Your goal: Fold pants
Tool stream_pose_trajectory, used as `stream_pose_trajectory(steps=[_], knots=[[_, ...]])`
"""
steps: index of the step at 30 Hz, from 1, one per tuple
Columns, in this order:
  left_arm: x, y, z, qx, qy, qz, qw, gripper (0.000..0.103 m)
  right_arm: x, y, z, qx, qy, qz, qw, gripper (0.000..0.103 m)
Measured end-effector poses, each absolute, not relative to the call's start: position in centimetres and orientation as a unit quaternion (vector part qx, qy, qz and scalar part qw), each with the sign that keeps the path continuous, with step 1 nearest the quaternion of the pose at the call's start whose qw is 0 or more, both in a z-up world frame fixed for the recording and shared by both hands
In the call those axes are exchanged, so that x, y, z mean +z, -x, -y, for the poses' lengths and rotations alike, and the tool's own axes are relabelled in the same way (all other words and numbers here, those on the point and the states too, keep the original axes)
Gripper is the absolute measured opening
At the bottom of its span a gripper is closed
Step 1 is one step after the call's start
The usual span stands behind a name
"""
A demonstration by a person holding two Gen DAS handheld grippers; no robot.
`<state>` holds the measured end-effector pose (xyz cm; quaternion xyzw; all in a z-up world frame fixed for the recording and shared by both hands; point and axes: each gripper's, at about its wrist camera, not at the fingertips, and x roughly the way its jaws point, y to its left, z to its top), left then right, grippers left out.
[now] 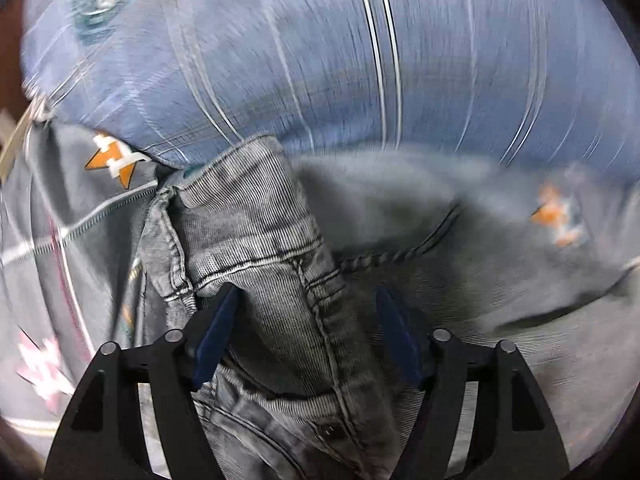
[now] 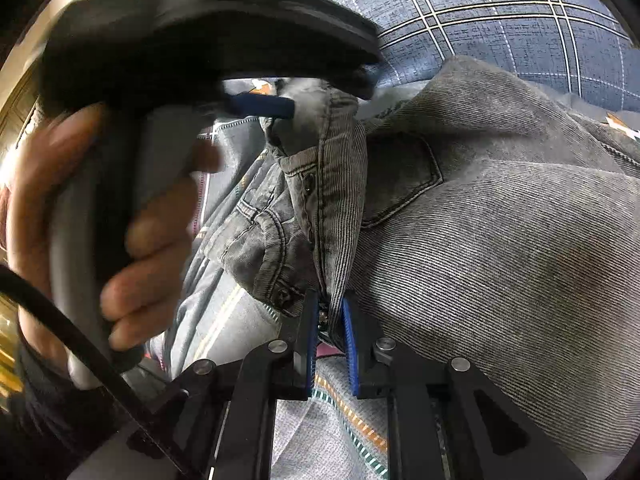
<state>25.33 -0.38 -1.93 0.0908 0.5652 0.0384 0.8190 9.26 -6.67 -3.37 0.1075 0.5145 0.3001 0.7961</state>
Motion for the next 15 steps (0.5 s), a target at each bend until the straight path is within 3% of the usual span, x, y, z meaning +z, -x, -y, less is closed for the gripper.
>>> stream_pose_trajectory(steps=[3, 4, 5, 8, 15], knots=[[-2.3, -24.8, -0.9, 0.031, -0.068, -0.56, 0.825, 0.042, -3.5, -9.1, 6.8, 0.296, -0.109, -0.518, 0.795, 0.013], [-1.7, -24.1, -1.5, 0.022, -0.05, -0.551, 0.833, 0.02, -3.6, -8.8, 6.8, 0.296, -0.111, -0.518, 0.795, 0.013], [-0.6, -22.9, -2.2, 0.013, -0.034, -0.532, 0.846, 0.007, -3.5, -8.9, 6.8, 0.296, -0.113, -0.519, 0.794, 0.013], [2.1, -19.1, -4.4, 0.002, 0.0, -0.472, 0.882, 0.007, -3.2, -8.8, 7.0, 0.299, -0.115, -0.516, 0.795, 0.013], [1.1, -12.5, -12.9, 0.016, 0.181, -0.464, 0.867, 0.008, -3.3, -8.6, 7.3, 0.303, -0.11, -0.515, 0.794, 0.013]])
